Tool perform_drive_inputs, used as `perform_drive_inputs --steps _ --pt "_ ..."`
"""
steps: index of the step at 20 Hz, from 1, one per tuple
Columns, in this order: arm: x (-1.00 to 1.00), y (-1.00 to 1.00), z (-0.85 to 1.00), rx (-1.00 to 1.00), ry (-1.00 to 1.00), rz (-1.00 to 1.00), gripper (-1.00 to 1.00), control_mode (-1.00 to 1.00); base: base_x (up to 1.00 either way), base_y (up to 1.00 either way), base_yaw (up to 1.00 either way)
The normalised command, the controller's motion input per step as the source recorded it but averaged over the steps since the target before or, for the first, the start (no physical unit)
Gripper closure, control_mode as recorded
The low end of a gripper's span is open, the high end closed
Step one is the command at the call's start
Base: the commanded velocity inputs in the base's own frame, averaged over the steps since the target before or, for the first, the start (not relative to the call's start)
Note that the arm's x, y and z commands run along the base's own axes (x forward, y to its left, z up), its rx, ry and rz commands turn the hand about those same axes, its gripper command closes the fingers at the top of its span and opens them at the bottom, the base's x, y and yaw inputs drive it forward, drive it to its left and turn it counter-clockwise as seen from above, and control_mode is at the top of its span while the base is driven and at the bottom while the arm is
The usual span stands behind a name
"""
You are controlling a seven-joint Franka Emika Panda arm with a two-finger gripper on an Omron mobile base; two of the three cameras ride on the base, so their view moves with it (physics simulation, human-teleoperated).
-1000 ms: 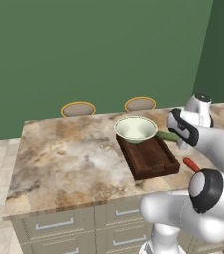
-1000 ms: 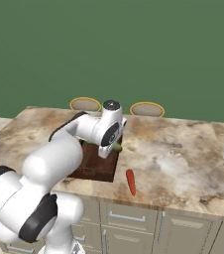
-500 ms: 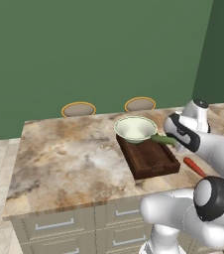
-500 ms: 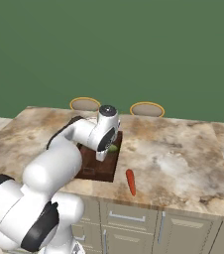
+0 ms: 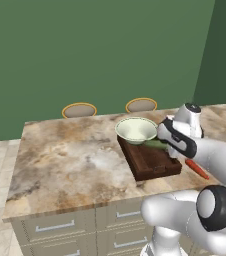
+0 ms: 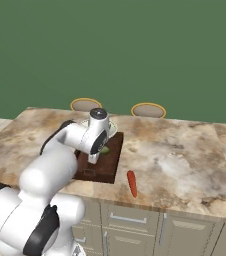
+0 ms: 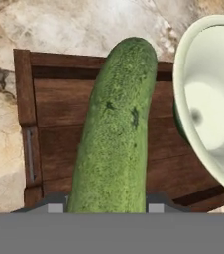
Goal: Place the two vegetables and bowl onto the tray for setting up a vegetable dip station.
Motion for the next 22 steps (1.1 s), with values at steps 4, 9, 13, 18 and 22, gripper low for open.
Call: perform_drive_inputs --steps 4,9,13,18,22 --pt "0.00 0.27 -0.11 -0.03 0.00 0.02 1.00 -1.00 0.00 0.00 0.00" --pt "0.00 0.03 -0.24 -0.02 -0.06 0.00 1.00 -1.00 0.00 0.00 0.00" --pt "0.00 0.00 -0.21 0.00 -0.10 0.00 1.00 -1.00 0.00 0.00 0.00" --pt "0.00 0.00 -0.10 0.00 -0.09 0.00 1.00 -1.00 0.00 0.00 0.00" --pt "0.00 0.00 -0.06 0.00 -0.08 0.00 1.00 -1.00 0.00 0.00 0.00"
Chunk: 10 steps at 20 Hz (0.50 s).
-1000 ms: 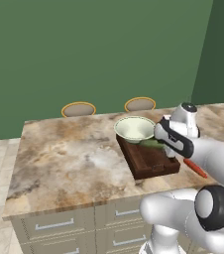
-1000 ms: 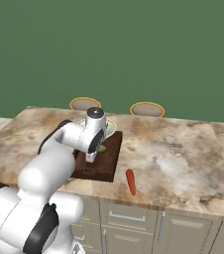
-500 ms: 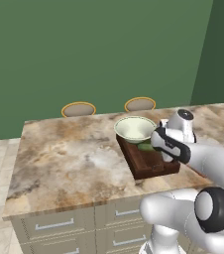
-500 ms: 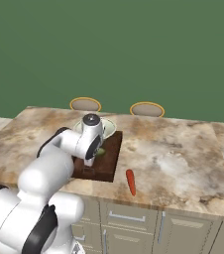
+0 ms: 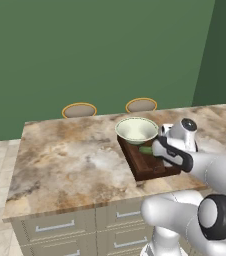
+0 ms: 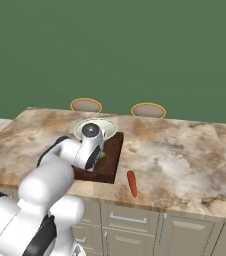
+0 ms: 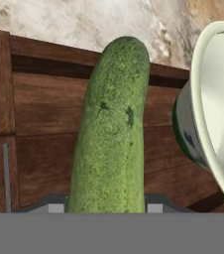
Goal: Place the two vegetables and bowl onto the tray for setting up a vegetable dip station.
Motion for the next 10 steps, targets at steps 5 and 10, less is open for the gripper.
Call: perform_drive_inputs --steps 5,10 --pt "0.04 0.00 -0.01 0.00 -0.04 0.00 1.00 -1.00 0.00 0.00 0.00" --pt "0.14 0.00 0.00 0.00 -0.02 0.00 1.00 -1.00 0.00 0.00 0.00"
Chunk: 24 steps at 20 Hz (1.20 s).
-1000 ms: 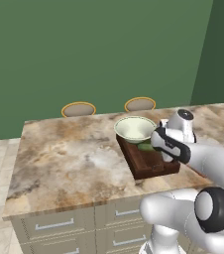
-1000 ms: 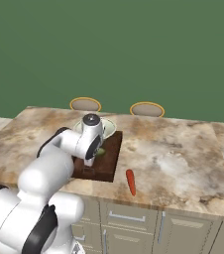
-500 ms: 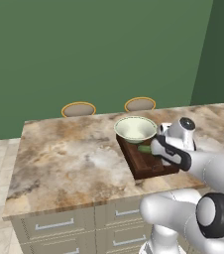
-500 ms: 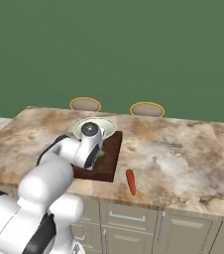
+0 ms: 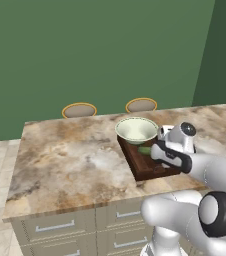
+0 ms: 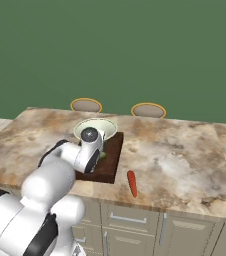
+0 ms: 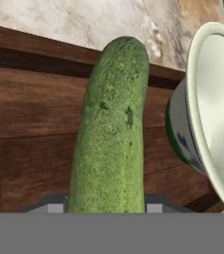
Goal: Place the two vegetables and bowl onto the tray for setting up a vegetable dip station.
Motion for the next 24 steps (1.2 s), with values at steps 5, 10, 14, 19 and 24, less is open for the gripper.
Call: perform_drive_inputs --steps 5,10,14,19,24 --pt "0.19 -0.04 0.00 0.00 -0.03 0.00 1.00 -1.00 0.00 0.00 0.00" --pt "0.05 -0.06 0.00 0.00 -0.02 0.00 1.00 -1.00 0.00 0.00 0.00" --pt "0.01 -0.04 -0.01 0.00 -0.03 0.00 1.00 -1.00 0.00 0.00 0.00" --pt "0.00 -0.01 -0.09 0.00 -0.04 0.00 1.00 -1.00 0.00 0.00 0.00" --pt "0.01 0.00 -0.08 0.00 -0.04 0.00 1.00 -1.00 0.00 0.00 0.00"
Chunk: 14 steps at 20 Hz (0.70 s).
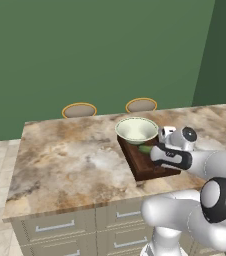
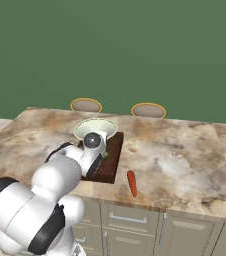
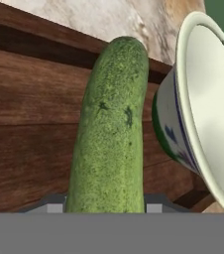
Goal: Place the two vegetables and bowl onto the tray for setting up a vegetable dip station.
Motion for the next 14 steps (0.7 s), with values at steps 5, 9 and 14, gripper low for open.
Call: perform_drive_inputs --steps 5,9,14 --pt "0.06 0.00 0.00 0.00 -0.02 0.00 1.00 -1.00 0.00 0.00 0.00" --pt "0.08 0.00 0.00 0.00 0.00 0.00 1.00 -1.00 0.00 0.00 0.00" --pt "0.03 0.00 0.00 0.00 0.00 0.00 1.00 -1.00 0.00 0.00 0.00"
